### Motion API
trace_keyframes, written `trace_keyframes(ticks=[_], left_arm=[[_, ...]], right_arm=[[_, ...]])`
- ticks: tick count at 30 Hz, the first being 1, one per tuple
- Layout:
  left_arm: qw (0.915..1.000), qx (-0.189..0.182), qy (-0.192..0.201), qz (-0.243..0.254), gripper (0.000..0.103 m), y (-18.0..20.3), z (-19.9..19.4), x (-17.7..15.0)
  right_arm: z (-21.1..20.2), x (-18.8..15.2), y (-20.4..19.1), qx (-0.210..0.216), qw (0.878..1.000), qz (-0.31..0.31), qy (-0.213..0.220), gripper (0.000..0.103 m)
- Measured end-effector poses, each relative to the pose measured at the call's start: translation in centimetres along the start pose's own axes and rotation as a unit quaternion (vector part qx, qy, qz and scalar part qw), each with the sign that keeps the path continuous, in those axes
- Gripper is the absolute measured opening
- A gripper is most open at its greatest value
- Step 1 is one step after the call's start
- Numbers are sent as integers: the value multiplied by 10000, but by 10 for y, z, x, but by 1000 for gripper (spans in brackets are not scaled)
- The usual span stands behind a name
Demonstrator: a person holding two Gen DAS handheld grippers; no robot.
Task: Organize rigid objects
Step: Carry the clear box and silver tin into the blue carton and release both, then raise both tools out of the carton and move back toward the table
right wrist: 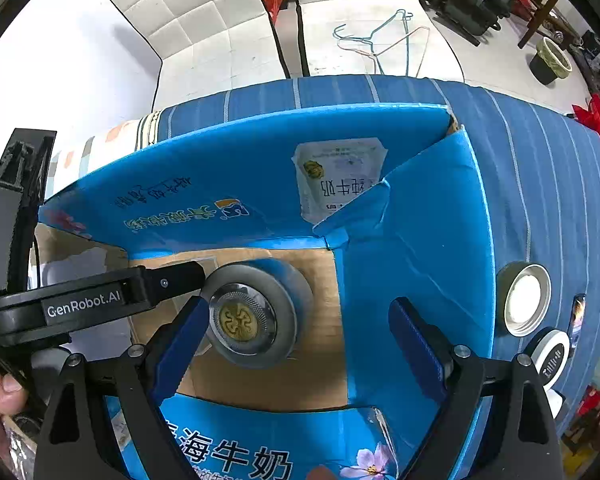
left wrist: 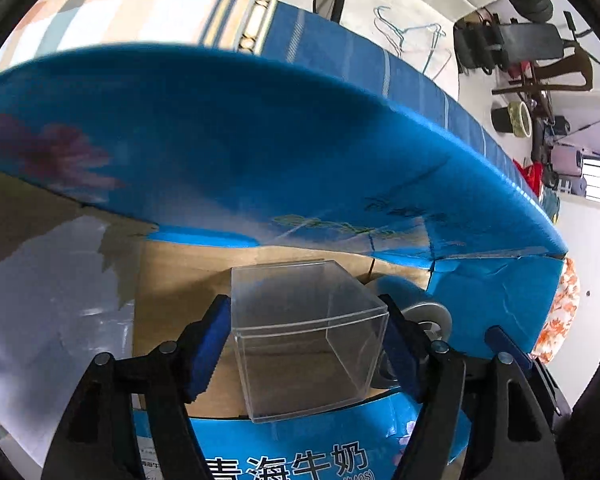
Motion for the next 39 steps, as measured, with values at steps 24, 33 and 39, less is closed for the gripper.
trace_keyframes(ticks=[24,33,39], left_arm=[[9711,1501,1839,245,103,-24,-103,-150],[9533,1675,2510,92,103,-18,-141,-210],[9441,1754,2781,244,103,5,-164,-236]], right_arm=[[-75,-123,-29,-575,9887,-999,961,103],[-127,-169,-38,-390,9841,-1047,1380,103],[-163,-192,-34,-296,9801,-1051,1657,103]])
Point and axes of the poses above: each gripper's, at about its wrist camera, not at the fingertips, and z roughly the way its jaws point, y to its right, x to its top, the point moved 6 cm from there along z, roughly the way its jaws point, and after that the axes turned 10 degrees about -y, right-handed, at the moved point
